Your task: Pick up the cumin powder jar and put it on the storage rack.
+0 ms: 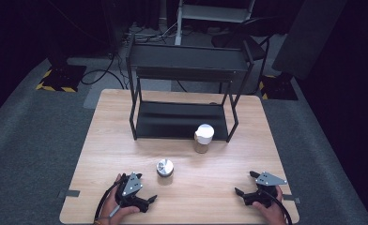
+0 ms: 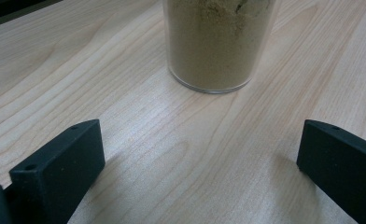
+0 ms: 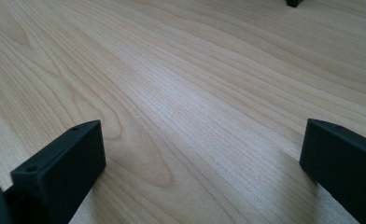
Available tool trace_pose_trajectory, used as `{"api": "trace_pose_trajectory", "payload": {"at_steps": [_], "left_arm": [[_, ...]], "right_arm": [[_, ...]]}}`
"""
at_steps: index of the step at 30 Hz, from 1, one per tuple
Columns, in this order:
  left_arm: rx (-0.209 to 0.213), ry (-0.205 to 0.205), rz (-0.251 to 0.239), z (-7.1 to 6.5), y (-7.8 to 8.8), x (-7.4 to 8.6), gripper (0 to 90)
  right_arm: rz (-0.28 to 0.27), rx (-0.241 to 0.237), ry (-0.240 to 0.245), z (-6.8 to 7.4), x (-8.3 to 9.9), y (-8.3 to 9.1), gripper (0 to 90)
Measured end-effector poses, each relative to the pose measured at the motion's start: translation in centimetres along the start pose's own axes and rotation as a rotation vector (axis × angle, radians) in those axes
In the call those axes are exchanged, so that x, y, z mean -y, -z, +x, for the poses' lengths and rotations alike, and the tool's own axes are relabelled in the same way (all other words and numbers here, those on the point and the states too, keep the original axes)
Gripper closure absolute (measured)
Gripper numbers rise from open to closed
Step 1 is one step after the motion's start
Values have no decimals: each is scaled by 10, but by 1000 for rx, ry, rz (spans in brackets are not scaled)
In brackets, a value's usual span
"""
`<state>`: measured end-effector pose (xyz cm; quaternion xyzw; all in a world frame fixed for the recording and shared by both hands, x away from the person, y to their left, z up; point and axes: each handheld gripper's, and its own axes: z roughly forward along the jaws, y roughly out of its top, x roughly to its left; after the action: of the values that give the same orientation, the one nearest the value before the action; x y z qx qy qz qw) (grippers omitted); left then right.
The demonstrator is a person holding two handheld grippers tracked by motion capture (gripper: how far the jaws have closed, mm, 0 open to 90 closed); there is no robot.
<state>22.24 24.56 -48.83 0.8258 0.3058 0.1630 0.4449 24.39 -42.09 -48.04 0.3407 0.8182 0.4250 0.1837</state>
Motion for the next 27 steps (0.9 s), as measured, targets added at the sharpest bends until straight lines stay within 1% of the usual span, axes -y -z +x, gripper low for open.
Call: {"api": "trace_pose_trajectory", "payload": {"at_steps": [17,25,27], "left_arm": [[0,0,0,0,0,0,2],[-4,12,-1,0,0,-1,2],[-3,18,8,1,0,-3,2]], "right_arm": [[0,0,0,0,0,0,0],[0,0,0,0,0,0,0],[0,0,0,0,0,0,0]]}}
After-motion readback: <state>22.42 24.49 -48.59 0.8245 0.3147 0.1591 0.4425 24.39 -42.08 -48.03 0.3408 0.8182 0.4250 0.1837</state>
